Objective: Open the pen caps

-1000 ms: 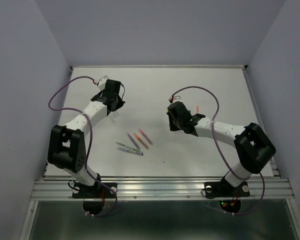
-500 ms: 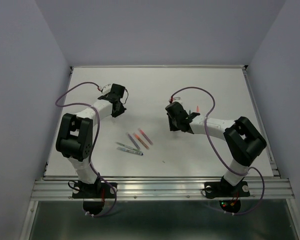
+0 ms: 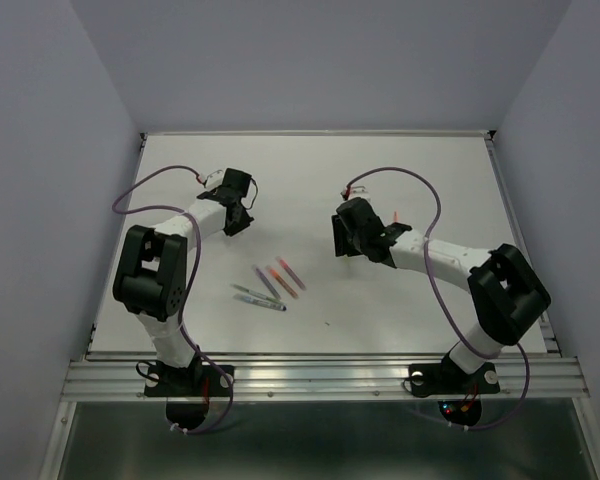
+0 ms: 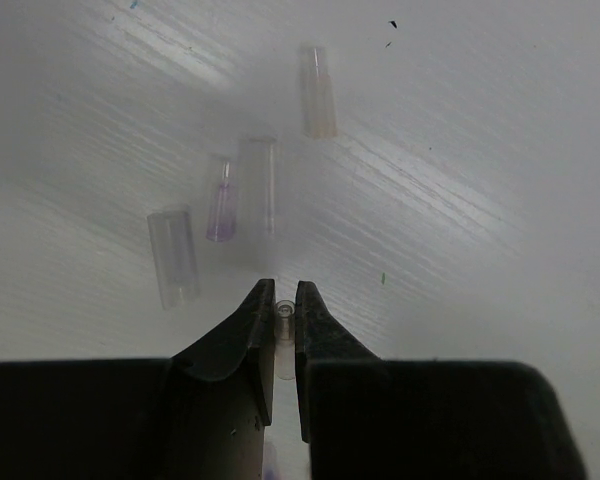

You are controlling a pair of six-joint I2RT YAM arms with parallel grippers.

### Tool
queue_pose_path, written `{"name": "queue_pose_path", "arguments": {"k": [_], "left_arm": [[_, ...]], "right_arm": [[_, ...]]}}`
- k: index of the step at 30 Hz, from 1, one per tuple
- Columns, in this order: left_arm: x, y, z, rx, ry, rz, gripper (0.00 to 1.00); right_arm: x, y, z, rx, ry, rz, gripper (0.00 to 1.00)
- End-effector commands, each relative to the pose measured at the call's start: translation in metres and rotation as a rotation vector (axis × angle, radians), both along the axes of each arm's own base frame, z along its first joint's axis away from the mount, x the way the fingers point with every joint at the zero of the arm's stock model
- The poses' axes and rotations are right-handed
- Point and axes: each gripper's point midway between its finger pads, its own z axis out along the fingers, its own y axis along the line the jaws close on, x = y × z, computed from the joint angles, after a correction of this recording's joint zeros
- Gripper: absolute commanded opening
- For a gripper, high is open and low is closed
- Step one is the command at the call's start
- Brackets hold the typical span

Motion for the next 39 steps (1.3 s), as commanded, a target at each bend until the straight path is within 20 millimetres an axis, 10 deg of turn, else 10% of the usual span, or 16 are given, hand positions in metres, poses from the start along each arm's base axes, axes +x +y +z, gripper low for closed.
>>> {"name": "queue_pose_path", "arguments": {"k": [1,9,24,30,39], "left_arm": [[0.001,0.0,0.001,0.004,-0.007,0.013,0.18],[0.0,-0.001,0.006,-0.001,-0.015,0.003,0.48],[-0.004,0.0,0.027,-0.009,-0.049,-0.001,0.62],[-0.002,0.0,0.08,-0.038,-0.171,-0.015,0.99],[-0.015,0.004,0.133,-0.077,-0.309,-0.02,0.99]], "right_arm": [[0.01,0.008,0.042,0.072,-0.088,0.016,0.59],[0.003,0.02,0.061,0.115,-0.104,0.119,0.88],[-0.007,0.032,0.062,0.144,-0.09,0.23,1.0],[-0.026,0.071,0.046,0.086,-0.068,0.389,1.0],[-0.026,0.114,0.015,-0.022,-0.051,0.458,1.0]]}}
